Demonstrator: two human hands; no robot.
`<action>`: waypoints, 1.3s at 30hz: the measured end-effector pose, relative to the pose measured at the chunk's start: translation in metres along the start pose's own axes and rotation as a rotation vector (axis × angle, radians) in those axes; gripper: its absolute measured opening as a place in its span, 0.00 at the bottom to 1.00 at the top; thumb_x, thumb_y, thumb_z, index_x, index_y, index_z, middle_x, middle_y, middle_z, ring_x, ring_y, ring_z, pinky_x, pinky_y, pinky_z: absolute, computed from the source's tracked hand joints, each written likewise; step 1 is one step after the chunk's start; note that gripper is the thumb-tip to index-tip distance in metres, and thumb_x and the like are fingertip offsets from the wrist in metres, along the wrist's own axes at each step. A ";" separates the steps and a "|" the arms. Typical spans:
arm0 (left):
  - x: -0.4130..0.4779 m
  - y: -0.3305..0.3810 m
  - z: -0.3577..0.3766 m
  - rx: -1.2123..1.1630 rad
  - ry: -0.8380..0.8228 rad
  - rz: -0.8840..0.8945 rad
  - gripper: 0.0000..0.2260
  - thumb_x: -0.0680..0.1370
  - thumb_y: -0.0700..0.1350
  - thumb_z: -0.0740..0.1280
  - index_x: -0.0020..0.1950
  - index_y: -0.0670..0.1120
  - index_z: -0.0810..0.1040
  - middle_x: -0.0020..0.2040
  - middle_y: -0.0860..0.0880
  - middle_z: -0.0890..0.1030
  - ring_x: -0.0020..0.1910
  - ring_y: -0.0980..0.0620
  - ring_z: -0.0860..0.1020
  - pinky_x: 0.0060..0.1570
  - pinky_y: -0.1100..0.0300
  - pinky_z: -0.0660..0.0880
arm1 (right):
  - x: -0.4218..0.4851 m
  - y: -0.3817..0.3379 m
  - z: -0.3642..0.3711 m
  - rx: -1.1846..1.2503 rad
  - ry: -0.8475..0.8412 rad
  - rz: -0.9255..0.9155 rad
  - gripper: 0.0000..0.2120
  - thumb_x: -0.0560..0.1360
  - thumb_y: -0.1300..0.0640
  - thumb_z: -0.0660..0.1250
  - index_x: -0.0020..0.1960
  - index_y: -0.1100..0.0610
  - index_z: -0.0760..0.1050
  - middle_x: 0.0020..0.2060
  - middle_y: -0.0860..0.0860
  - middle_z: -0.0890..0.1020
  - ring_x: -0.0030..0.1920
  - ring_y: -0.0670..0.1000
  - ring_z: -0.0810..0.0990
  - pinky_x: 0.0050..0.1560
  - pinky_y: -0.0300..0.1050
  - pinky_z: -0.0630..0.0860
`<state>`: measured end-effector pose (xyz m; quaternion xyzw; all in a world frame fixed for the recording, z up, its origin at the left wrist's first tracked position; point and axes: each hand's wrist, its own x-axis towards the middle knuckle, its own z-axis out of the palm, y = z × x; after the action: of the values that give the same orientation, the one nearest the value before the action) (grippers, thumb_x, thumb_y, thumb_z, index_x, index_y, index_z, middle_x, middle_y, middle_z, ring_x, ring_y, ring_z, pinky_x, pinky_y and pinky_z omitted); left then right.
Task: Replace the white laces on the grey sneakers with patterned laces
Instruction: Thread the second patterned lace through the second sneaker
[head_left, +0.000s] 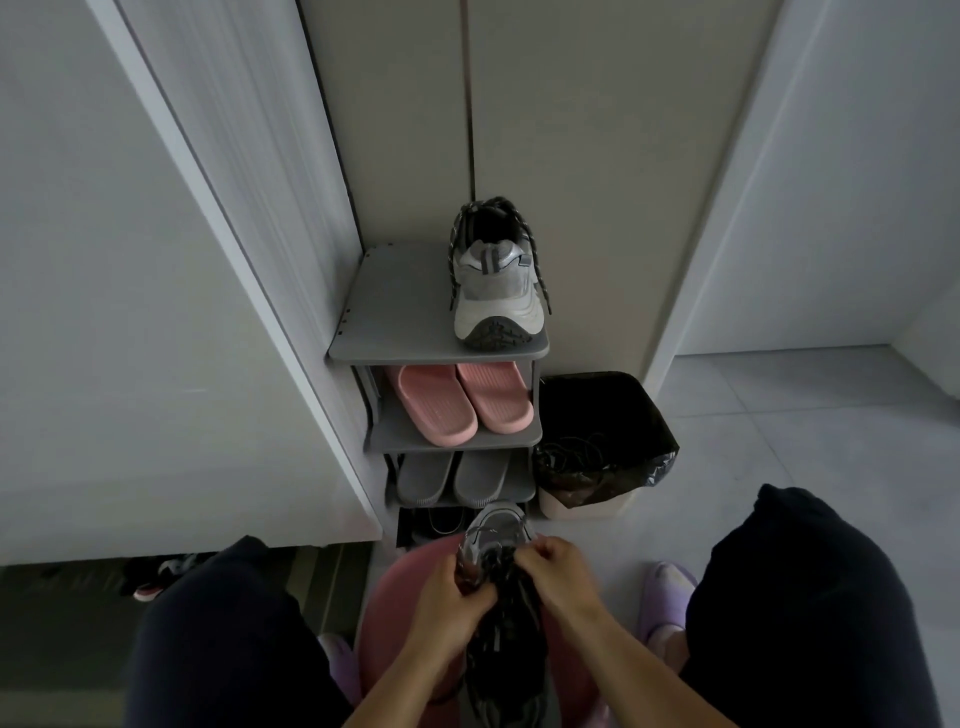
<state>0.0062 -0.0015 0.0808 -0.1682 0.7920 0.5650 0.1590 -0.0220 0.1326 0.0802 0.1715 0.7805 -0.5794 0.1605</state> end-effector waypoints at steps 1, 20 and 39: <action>0.000 0.000 0.000 0.003 0.009 0.003 0.10 0.71 0.41 0.70 0.51 0.46 0.77 0.45 0.50 0.83 0.45 0.53 0.81 0.45 0.61 0.75 | 0.001 0.002 0.001 0.017 0.026 -0.008 0.10 0.72 0.61 0.63 0.33 0.57 0.70 0.27 0.49 0.72 0.31 0.47 0.70 0.33 0.39 0.67; -0.011 0.006 -0.005 -0.032 -0.023 -0.006 0.06 0.74 0.43 0.69 0.47 0.48 0.73 0.42 0.50 0.75 0.40 0.55 0.74 0.40 0.66 0.70 | 0.005 0.014 -0.043 0.818 0.154 0.333 0.14 0.78 0.58 0.60 0.34 0.58 0.69 0.25 0.52 0.72 0.19 0.45 0.68 0.18 0.35 0.63; -0.012 0.006 -0.002 0.083 0.033 0.094 0.05 0.73 0.39 0.68 0.44 0.49 0.75 0.36 0.53 0.77 0.35 0.58 0.74 0.32 0.73 0.69 | -0.006 -0.006 -0.001 0.116 0.000 0.036 0.09 0.74 0.63 0.63 0.36 0.58 0.71 0.27 0.50 0.73 0.28 0.46 0.70 0.30 0.38 0.67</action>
<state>0.0143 -0.0008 0.0914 -0.1332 0.8242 0.5358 0.1258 -0.0191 0.1313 0.0883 0.1945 0.7424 -0.6207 0.1605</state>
